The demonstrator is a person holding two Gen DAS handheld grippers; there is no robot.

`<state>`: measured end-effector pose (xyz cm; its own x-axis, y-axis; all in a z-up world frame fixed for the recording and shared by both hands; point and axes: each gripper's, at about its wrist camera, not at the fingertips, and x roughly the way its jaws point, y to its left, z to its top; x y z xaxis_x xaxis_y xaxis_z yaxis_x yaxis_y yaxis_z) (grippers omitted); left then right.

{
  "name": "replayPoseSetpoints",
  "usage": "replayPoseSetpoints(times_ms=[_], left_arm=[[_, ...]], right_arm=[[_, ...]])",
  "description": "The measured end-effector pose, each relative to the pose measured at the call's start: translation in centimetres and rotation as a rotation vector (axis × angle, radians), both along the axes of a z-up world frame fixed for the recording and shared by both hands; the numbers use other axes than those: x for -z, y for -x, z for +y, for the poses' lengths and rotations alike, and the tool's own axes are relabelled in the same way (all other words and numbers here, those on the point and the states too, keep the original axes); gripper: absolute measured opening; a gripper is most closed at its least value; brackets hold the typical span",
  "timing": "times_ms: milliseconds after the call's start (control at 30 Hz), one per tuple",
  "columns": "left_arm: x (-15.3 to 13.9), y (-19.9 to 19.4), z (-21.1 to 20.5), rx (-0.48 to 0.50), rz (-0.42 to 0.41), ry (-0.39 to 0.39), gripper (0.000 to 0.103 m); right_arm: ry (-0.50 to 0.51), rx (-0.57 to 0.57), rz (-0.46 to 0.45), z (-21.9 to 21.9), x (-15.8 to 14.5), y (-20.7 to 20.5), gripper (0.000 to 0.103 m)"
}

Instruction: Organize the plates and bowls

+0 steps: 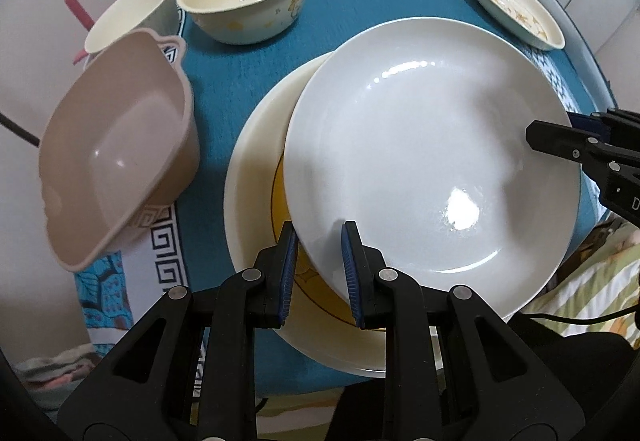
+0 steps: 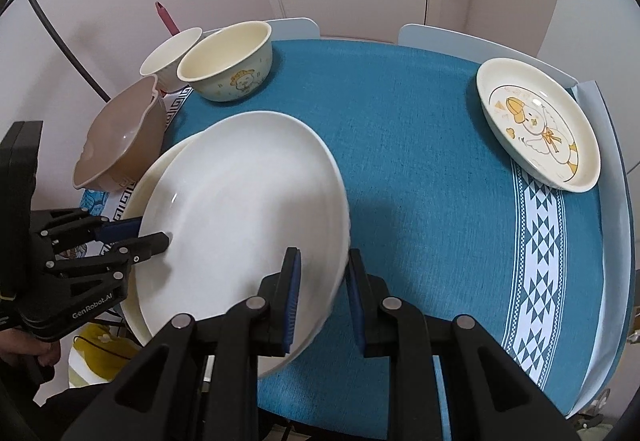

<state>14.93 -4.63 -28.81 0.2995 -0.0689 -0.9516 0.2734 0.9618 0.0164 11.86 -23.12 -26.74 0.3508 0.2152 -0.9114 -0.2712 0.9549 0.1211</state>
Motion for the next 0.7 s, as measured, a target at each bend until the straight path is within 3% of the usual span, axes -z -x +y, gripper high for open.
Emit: replayPoseSetpoints(times_ms=[367,700], left_arm=[[0.1,0.0,-2.0,0.029,-0.054,-0.186,0.020],[0.0,1.3,-2.9,0.051,-0.100,-0.289,0.020]], right_arm=[[0.038,-0.037,0.008,0.9,0.0,0.5,0.021],[0.098,-0.073,-0.006,2.0,0.3,0.8,0.021]])
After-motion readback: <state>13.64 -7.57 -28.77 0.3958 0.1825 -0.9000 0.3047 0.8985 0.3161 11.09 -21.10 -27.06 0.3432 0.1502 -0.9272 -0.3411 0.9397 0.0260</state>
